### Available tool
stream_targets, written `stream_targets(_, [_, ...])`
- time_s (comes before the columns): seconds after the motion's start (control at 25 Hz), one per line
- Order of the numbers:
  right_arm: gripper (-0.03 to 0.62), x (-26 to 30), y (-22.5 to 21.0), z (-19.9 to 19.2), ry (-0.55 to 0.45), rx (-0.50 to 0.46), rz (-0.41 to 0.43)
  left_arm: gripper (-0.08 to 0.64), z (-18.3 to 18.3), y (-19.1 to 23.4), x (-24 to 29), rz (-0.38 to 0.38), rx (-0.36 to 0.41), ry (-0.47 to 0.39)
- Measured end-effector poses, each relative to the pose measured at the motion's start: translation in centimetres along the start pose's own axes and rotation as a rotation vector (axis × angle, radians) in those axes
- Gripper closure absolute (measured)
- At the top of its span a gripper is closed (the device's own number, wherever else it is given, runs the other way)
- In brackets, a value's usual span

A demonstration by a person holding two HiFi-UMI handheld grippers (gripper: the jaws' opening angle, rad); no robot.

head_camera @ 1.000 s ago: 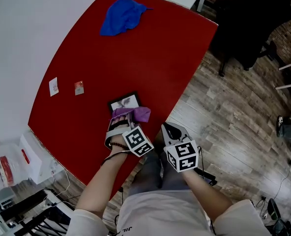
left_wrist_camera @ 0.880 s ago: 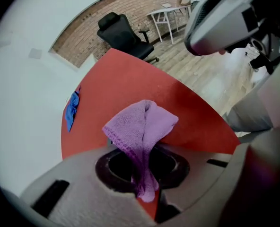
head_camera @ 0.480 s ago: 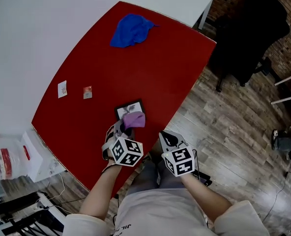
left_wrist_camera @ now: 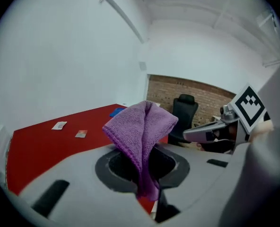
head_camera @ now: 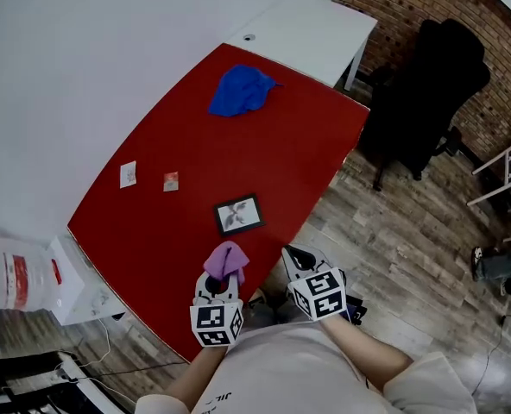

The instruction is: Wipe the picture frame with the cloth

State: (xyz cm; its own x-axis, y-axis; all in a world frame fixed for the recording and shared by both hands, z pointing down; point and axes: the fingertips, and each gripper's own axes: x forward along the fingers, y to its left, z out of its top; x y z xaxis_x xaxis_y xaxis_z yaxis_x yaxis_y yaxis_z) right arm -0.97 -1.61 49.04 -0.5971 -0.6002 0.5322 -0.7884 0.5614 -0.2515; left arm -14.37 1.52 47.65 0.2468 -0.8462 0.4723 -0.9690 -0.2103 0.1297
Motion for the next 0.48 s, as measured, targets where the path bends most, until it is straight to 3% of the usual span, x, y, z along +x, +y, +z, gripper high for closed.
stream_targets(0.2, [0.588,-0.8,1.2,0.3,-0.004,-0.007,-0.027,0.497,-0.2,1.1,-0.8,0.048,-0.056,-0.028])
stream_targets(0.48, [0.589,-0.5,3.2,1.2,-0.020,-0.053,-0.024,0.497,0.2,1.4,-1.2,0.053,-0.054,-0.042])
